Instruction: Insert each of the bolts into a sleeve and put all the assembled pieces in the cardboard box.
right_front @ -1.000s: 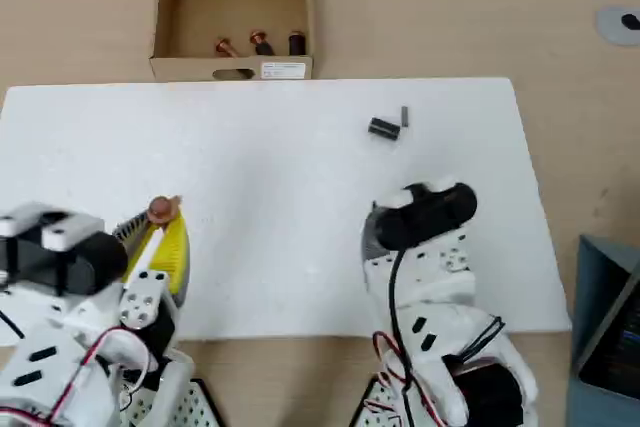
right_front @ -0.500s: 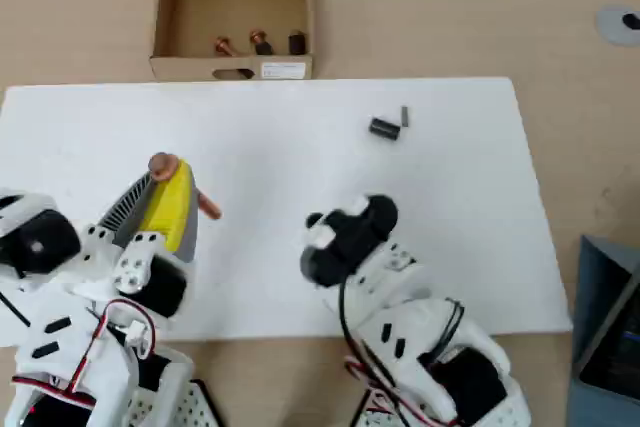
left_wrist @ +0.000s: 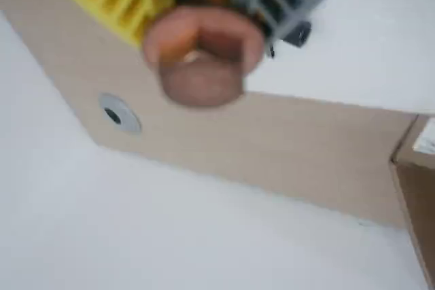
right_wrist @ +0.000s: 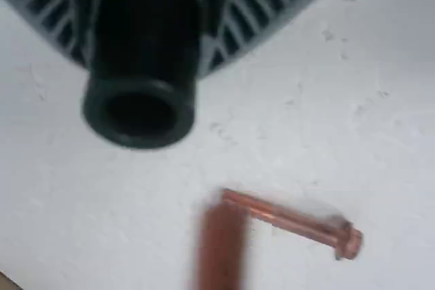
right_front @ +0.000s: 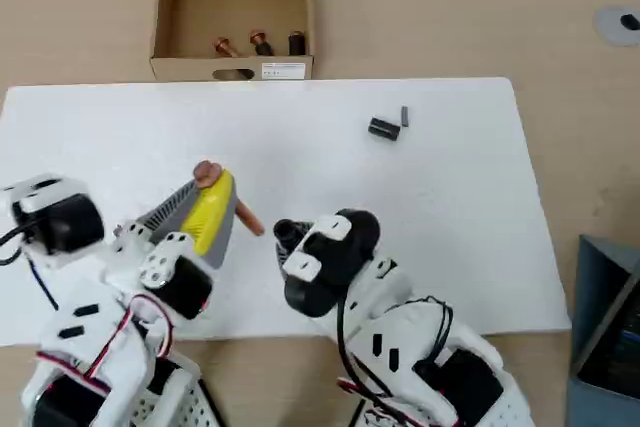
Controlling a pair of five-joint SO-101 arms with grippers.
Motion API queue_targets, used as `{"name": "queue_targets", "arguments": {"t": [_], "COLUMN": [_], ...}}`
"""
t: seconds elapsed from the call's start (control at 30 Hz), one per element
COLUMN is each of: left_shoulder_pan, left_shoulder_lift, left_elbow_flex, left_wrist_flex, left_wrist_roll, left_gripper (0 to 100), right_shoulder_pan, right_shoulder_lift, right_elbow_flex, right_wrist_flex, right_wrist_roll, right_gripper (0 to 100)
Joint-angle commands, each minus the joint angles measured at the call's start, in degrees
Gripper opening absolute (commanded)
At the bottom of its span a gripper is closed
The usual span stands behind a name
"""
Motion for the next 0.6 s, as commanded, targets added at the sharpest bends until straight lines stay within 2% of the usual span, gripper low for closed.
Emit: {"name": "queue_targets", "arguments": {"t": [0.0, 0.17, 0.3, 0.57], "left_shoulder_pan": [0.9, 1.1, 4.5, 6.2], "left_shoulder_lift": [-0.2, -0.2, -0.2, -0.2], "left_elbow_flex": [0.9, 3.1, 3.1, 2.5], "left_wrist_flex": [-4.3, -6.7, -6.4, -0.2], "left_wrist_roll": [0.3, 0.3, 0.1, 0.0], "left_gripper": [0, 0, 0, 0], "right_shoulder_pan": [-2.1, -2.1, -2.1, -1.8], "right_shoulder_lift": [-5.1, -5.1, -5.1, -5.1], "right_elbow_flex": [0.0, -0.2, 0.0, 0.0], "right_wrist_flex": [-1.6, -1.7, -1.7, -2.4], "right_wrist_roll": [0.4, 0.5, 2.0, 2.0], "right_gripper": [0.9, 0.9, 0.9, 0.9]}}
